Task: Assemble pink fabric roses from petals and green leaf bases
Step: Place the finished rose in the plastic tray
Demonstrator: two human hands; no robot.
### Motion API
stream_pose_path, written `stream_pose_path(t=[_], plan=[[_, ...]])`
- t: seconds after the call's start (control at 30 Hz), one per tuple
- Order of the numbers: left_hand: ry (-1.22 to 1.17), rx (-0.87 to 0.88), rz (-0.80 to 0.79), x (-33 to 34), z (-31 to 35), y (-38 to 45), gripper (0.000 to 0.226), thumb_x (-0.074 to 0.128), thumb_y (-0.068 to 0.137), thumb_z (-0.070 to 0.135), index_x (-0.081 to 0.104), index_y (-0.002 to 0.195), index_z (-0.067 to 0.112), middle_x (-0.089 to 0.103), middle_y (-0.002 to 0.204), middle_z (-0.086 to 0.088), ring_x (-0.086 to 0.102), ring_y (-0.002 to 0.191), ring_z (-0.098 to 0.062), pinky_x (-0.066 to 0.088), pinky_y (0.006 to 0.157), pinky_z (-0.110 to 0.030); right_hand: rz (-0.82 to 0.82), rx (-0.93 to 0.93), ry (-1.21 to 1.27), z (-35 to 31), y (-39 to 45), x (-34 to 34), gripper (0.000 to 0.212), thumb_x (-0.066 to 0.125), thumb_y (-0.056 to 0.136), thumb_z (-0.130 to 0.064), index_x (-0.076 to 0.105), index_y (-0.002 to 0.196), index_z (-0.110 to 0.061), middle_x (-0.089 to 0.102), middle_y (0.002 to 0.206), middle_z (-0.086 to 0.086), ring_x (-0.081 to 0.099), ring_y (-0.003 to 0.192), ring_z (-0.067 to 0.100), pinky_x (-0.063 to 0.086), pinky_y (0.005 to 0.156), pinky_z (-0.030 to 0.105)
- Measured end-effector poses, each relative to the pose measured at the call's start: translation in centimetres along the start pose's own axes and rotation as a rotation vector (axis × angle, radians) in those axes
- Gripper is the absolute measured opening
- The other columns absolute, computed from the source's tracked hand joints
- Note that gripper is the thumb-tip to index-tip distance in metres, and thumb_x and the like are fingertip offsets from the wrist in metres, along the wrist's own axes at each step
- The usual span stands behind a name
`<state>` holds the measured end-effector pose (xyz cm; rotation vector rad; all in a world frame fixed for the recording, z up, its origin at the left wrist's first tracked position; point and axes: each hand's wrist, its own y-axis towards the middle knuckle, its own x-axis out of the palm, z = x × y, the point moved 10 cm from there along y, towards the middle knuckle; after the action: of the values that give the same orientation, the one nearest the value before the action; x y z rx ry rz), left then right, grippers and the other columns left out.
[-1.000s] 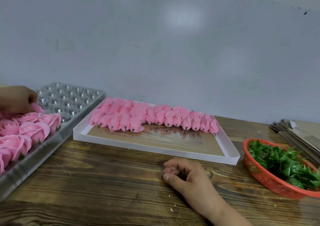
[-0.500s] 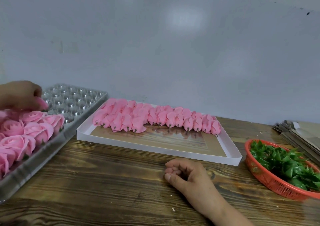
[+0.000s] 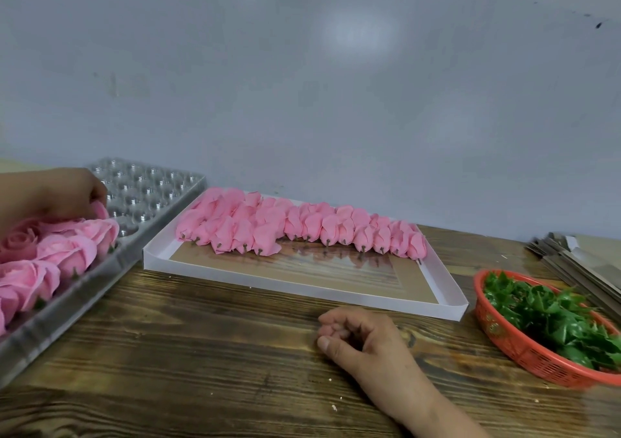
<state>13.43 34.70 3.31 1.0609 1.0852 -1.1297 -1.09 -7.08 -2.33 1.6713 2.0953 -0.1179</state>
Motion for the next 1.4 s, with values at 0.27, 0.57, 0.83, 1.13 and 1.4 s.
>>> stream_pose_path(t=[0.27, 0.57, 0.83, 1.13, 1.4], plan=[[0.031, -0.002, 0.000, 0.7, -0.2, 0.2, 0.026, 0.070, 0.074, -0.002, 0.061, 0.056, 0.015, 0.062, 0.065, -0.010, 0.059, 0.074, -0.029, 0.049, 0.077, -0.037, 0.003, -0.008, 0.003, -0.2, 0.0, 0.0, 0.021, 0.072, 0.078, -0.003, 0.067, 0.085, -0.023, 0.066, 0.075, 0.000, 0.057, 0.068, 0.001, 0.048, 0.071, 0.015], [0.073, -0.018, -0.019, 0.9, -0.2, 0.1, 0.023, 0.068, 0.076, 0.002, 0.057, 0.060, 0.014, 0.064, 0.073, -0.011, 0.058, 0.078, -0.029, 0.047, 0.077, -0.034, -0.003, -0.017, -0.006, -0.4, -0.1, 0.0, 0.021, 0.072, 0.078, -0.003, 0.067, 0.086, -0.022, 0.065, 0.074, -0.002, 0.055, 0.066, 0.000, 0.047, 0.069, 0.015], [0.100, -0.078, -0.025, 0.2, -0.7, 0.1, 0.022, 0.074, 0.077, 0.011, 0.059, 0.062, 0.018, 0.060, 0.065, -0.004, 0.057, 0.073, -0.024, 0.046, 0.073, -0.029, -0.015, -0.031, -0.022, -0.7, 0.0, 0.1, 0.018, 0.071, 0.078, -0.002, 0.068, 0.086, -0.018, 0.064, 0.073, -0.001, 0.053, 0.065, -0.001, 0.046, 0.068, 0.014], [0.217, -0.055, -0.020, 0.4, -0.3, -0.1, 0.015, 0.067, 0.084, 0.019, 0.061, 0.072, 0.013, 0.061, 0.075, -0.007, 0.055, 0.078, -0.023, 0.045, 0.076, -0.027, -0.005, -0.027, -0.026, -0.6, 0.0, 0.0, 0.019, 0.072, 0.078, -0.003, 0.067, 0.086, -0.020, 0.066, 0.075, 0.000, 0.055, 0.067, 0.000, 0.048, 0.070, 0.015], [0.208, -0.080, -0.058, 0.4, 0.4, -0.8, 0.019, 0.058, 0.091, 0.017, 0.069, 0.101, 0.007, 0.068, 0.104, -0.012, 0.060, 0.093, -0.024, 0.045, 0.083, -0.026, -0.004, -0.004, -0.013, -0.4, 0.0, 0.0, 0.018, 0.071, 0.079, -0.004, 0.067, 0.085, -0.020, 0.065, 0.075, 0.000, 0.055, 0.067, 0.000, 0.047, 0.070, 0.014]])
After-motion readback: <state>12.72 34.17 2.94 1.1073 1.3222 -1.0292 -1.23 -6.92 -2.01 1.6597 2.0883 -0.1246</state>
